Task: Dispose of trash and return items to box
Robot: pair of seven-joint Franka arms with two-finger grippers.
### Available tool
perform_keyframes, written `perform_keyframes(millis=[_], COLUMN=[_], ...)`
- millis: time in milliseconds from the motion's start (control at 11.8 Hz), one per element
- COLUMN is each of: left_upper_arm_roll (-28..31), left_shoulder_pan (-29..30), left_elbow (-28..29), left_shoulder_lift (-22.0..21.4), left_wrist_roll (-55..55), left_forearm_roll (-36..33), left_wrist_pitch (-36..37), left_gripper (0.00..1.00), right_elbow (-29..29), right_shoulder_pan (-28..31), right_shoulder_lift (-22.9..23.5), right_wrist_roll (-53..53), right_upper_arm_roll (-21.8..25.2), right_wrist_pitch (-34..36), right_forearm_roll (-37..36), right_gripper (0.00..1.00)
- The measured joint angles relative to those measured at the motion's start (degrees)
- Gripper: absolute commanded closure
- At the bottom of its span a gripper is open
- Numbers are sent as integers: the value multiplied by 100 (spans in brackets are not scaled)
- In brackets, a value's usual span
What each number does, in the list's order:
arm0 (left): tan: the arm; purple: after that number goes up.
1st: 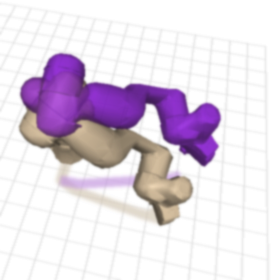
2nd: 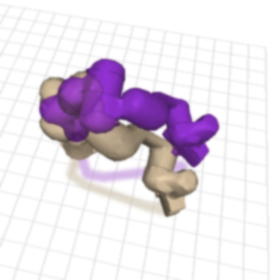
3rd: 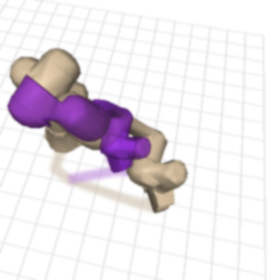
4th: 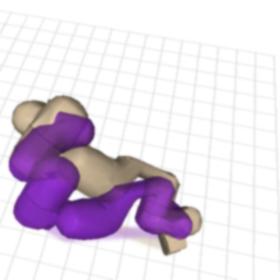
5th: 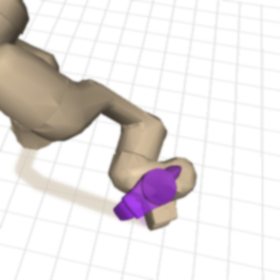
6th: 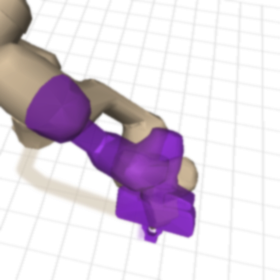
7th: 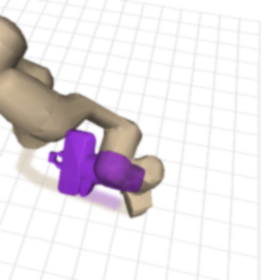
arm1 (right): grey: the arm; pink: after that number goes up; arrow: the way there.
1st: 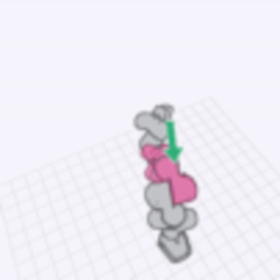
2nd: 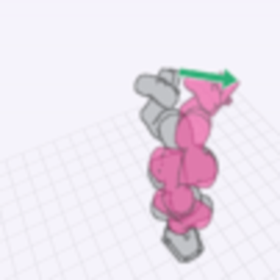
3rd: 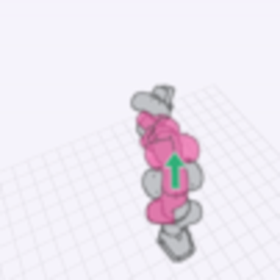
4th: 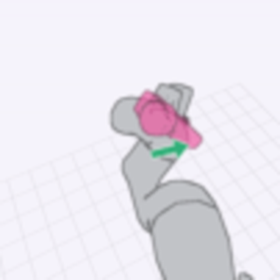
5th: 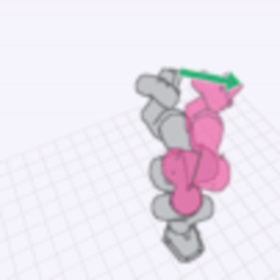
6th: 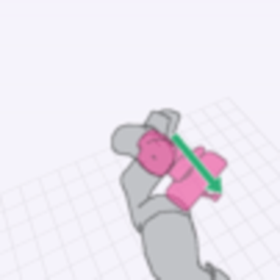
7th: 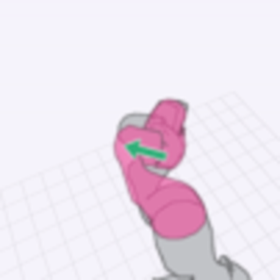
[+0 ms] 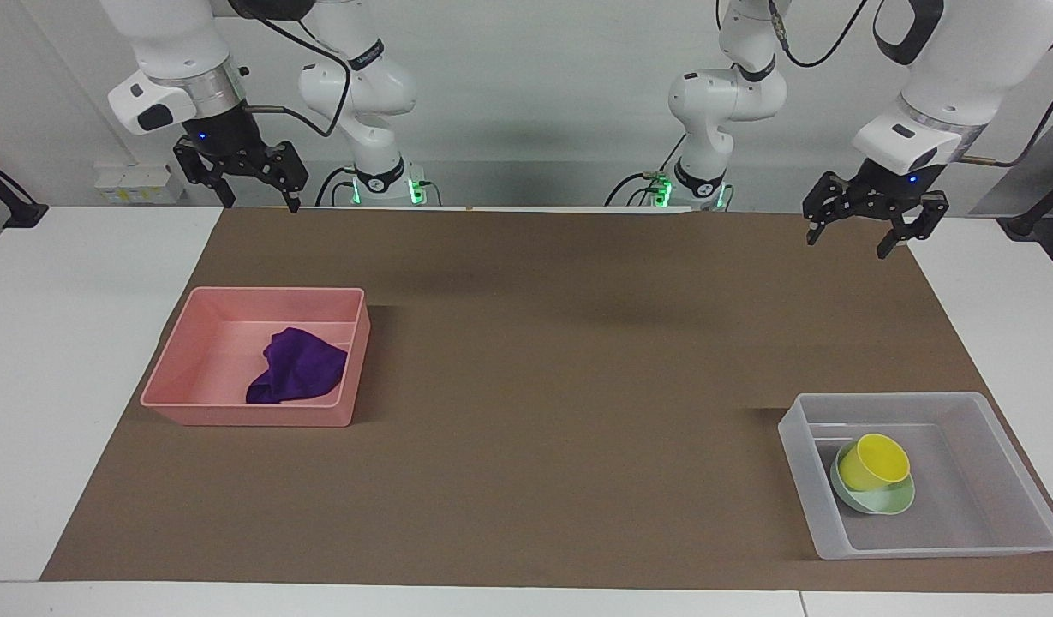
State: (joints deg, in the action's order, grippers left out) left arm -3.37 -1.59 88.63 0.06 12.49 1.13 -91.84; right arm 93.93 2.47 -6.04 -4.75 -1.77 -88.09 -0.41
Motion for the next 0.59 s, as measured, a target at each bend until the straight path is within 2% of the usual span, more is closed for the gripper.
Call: perform_keyframes(millis=[593], left_upper_arm_roll=[55], left_shoulder_pan=[-43], left_elbow=[89], left_shoulder_lift=[7], left_wrist_roll=[-360], left_forearm_roll=[0], left_wrist_pitch=[53], left_gripper=[0], right_elbow=[7], right_shoulder_pan=[0], right_shoulder_lift=[0], right_wrist_roll=[0], right_upper_arm_roll=[0], right_wrist_pitch=[0], right_forearm_roll=[0], right_gripper=[0])
